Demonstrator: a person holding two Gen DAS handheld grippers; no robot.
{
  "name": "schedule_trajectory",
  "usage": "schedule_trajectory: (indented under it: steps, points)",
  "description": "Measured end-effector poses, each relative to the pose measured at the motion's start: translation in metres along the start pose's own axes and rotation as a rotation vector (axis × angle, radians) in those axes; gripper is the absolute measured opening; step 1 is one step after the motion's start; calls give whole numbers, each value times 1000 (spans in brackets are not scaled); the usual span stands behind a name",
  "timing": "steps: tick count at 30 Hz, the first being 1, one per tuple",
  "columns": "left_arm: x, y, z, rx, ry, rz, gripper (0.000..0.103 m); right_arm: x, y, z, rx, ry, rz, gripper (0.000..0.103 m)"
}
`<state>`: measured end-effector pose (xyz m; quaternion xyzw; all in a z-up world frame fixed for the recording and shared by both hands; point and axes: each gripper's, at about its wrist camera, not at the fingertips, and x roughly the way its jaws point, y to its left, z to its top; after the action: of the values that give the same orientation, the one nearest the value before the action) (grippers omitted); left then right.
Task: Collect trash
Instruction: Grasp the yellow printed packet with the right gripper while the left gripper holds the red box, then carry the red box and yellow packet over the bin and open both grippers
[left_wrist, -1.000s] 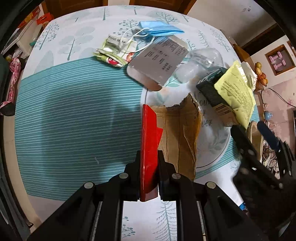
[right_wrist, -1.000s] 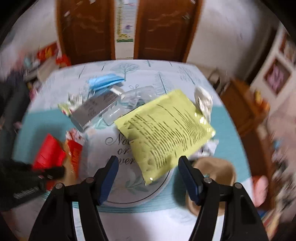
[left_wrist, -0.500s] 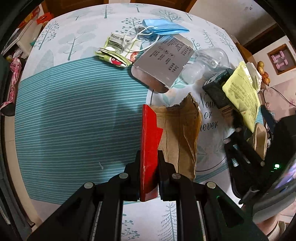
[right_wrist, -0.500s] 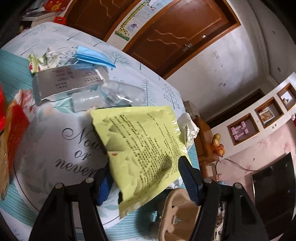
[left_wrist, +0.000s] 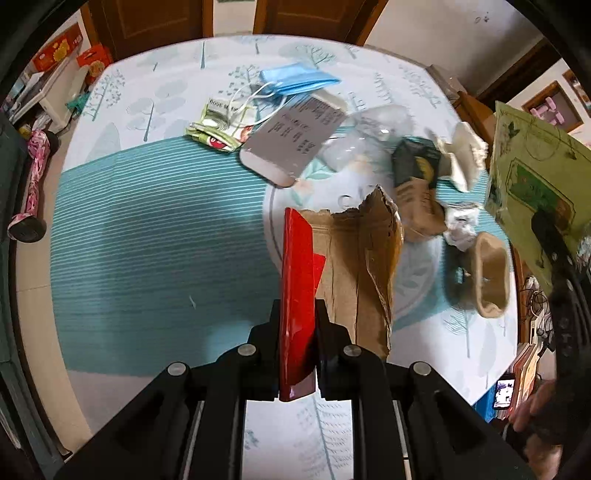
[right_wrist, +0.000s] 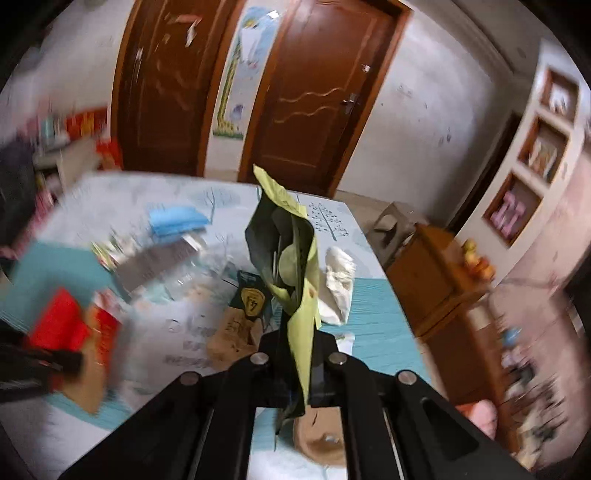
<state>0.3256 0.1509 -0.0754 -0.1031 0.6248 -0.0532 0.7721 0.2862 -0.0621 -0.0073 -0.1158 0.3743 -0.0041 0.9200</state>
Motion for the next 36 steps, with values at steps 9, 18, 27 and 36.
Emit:
schedule_trajectory:
  steps: [9, 18, 27, 36]
  points:
    - [-39, -53, -69, 39, -43, -22, 12, -68, -64, -55, 221, 72, 241, 4]
    - [-39, -119, -184, 97, -20, -23, 12, -128, -109, -159, 227, 166, 370, 4]
    - [-17, -160, -279, 188, 68, 8, 12, -159, -133, -277, 247, 340, 410, 4]
    - [36, -167, -344, 309, 196, 58, 12, -134, -117, -371, 397, 544, 422, 4]
